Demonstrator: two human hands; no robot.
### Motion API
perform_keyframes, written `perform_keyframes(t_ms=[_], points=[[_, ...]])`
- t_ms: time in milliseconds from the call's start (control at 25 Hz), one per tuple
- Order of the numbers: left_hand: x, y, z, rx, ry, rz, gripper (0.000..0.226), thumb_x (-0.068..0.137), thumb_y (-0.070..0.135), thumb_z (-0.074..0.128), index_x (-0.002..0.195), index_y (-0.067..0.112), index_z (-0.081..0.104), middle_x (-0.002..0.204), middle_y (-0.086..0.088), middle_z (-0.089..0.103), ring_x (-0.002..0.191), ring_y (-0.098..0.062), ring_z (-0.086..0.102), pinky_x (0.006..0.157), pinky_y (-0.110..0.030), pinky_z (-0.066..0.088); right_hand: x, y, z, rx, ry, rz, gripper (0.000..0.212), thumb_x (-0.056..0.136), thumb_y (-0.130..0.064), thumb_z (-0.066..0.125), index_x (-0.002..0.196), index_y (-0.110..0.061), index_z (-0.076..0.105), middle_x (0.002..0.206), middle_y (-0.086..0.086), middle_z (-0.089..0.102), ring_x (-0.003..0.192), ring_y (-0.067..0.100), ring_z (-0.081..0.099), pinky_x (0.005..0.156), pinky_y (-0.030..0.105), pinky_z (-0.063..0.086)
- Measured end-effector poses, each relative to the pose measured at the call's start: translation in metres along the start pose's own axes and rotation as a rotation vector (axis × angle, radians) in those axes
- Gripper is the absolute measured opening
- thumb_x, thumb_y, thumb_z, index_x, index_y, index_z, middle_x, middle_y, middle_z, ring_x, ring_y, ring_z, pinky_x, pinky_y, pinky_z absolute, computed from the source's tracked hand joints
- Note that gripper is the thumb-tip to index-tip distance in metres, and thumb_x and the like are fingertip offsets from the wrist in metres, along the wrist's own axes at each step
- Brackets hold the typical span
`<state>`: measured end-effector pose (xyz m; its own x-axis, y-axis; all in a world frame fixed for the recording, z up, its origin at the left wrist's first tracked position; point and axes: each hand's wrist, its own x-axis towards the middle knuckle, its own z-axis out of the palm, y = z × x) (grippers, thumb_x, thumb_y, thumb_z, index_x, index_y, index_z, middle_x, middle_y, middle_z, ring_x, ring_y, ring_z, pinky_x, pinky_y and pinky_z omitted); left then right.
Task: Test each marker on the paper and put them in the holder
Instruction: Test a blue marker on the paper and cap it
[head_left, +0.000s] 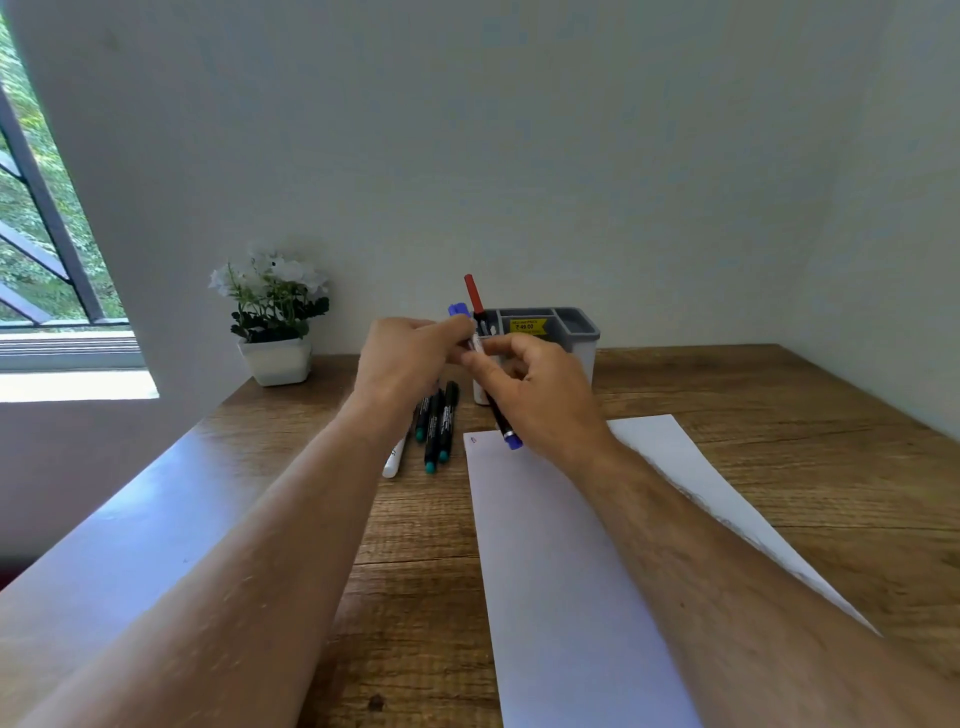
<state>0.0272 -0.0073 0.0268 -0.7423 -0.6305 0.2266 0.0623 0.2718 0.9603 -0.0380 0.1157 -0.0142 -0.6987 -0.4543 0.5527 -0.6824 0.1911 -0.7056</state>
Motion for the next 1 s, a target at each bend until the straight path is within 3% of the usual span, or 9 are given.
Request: perform_keyframes(t_ms=[160,240,320,440,640,760,1000], points=[[-0.003,-0.006,0.007,-0.075,-0.026,0.031,0.027,0.081,0.043,0.073,0.074,0.017,0.077,0.07,0.001,0.074,0.05,-0.004,0.055,0.054,-0.027,0.044,0.001,0.003,-0.003,-0.042,0.023,0.001,0.028,0.094,-0.029,0.063,0.121,-0.023,0.064,0.088,-0.011,0.067,0.068,0.004,0.064,0.062,0.026,0.059],[-0.003,-0.008,0.008,-0.16,-0.024,0.038,0.027,0.082,0.041,0.074,0.081,0.015,0.077,0.071,-0.003,0.073,0.055,-0.01,0.057,0.054,-0.024,0.048,0.001,0.005,-0.004,-0.09,0.042,-0.018,0.023,0.094,-0.026,0.063,0.117,-0.022,0.064,0.085,-0.016,0.062,0.07,0.002,0.062,0.058,0.016,0.052],[-0.003,-0.01,0.009,-0.265,-0.055,0.016,0.024,0.08,0.035,0.077,0.088,0.012,0.076,0.077,-0.007,0.074,0.061,-0.013,0.061,0.059,-0.025,0.052,0.002,0.006,-0.005,-0.149,0.062,-0.036,0.019,0.096,-0.033,0.058,0.11,-0.024,0.066,0.082,-0.016,0.063,0.068,0.002,0.06,0.054,0.013,0.043],[-0.001,-0.014,0.01,-0.317,-0.076,0.018,0.019,0.08,0.029,0.078,0.093,0.016,0.075,0.082,-0.007,0.076,0.066,-0.014,0.067,0.062,-0.026,0.057,0.004,0.009,-0.007,-0.245,0.089,-0.077,0.031,0.098,-0.047,0.049,0.103,-0.025,0.07,0.077,-0.013,0.066,0.065,0.003,0.061,0.052,0.015,0.042],[-0.002,-0.017,0.013,-0.351,-0.098,-0.005,0.018,0.078,0.032,0.08,0.081,0.015,0.078,0.076,-0.01,0.074,0.059,-0.012,0.065,0.056,-0.02,0.056,0.005,0.01,-0.01,-0.3,0.085,-0.095,0.025,0.095,-0.046,0.053,0.102,-0.029,0.07,0.07,-0.016,0.062,0.061,0.006,0.06,0.053,0.024,0.051],[-0.003,-0.019,0.014,-0.38,-0.115,-0.043,0.013,0.078,0.026,0.08,0.075,0.014,0.078,0.073,-0.009,0.072,0.056,-0.011,0.062,0.055,-0.02,0.056,0.005,0.01,-0.01,-0.319,0.056,-0.081,0.025,0.097,-0.045,0.05,0.095,-0.029,0.069,0.068,-0.014,0.061,0.059,0.006,0.059,0.049,0.021,0.044],[0.0,-0.016,0.011,-0.433,-0.082,-0.072,0.018,0.082,0.027,0.077,0.084,0.01,0.076,0.069,-0.005,0.07,0.056,-0.01,0.06,0.059,-0.021,0.055,0.009,0.004,-0.009,-0.346,0.036,-0.117,0.034,0.099,-0.049,0.046,0.094,-0.024,0.068,0.068,-0.01,0.059,0.058,0.008,0.056,0.049,0.02,0.037]])
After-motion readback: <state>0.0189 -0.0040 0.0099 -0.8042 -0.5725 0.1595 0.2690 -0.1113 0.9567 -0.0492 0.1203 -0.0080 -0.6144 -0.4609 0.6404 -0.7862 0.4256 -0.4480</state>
